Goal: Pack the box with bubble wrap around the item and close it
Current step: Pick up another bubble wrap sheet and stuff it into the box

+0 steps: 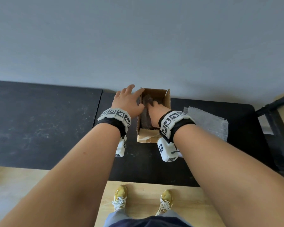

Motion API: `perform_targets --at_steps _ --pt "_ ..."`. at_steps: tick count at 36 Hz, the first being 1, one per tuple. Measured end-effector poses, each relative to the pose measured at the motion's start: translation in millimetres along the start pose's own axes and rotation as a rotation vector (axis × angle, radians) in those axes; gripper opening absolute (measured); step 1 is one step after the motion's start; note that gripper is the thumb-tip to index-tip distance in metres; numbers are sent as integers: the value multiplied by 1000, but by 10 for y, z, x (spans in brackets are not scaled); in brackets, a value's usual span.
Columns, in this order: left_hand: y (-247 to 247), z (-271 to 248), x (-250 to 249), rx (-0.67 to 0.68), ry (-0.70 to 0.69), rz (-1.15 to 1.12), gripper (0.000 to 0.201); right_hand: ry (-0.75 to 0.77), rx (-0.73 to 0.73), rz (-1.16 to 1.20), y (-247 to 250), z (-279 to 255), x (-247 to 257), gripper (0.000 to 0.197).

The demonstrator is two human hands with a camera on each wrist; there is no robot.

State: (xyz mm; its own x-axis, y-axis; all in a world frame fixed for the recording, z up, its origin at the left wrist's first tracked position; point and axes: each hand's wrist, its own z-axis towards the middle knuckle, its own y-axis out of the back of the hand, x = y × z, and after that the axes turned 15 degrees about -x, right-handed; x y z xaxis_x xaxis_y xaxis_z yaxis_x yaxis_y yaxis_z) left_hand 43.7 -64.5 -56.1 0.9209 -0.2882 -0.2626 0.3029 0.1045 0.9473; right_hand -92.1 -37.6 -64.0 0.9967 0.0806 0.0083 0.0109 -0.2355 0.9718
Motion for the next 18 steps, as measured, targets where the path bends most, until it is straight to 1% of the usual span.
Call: perform_targets --at_steps 4,9,11,15,18 --pt "13 -90 57 -45 8 -26 54 -12 -1 78 -28 40 26 76" --pt "-4 -188 83 -9 86 -83 51 -15 -22 151 -186 111 98 86" --pt "-17 -213 82 -3 105 -97 52 -37 -24 128 -242 148 103 89" --pt "-45 -232 78 9 131 -145 52 -74 -56 87 -339 201 110 86" --pt "-70 -236 93 16 151 -156 54 -97 -4 34 -389 221 128 90"
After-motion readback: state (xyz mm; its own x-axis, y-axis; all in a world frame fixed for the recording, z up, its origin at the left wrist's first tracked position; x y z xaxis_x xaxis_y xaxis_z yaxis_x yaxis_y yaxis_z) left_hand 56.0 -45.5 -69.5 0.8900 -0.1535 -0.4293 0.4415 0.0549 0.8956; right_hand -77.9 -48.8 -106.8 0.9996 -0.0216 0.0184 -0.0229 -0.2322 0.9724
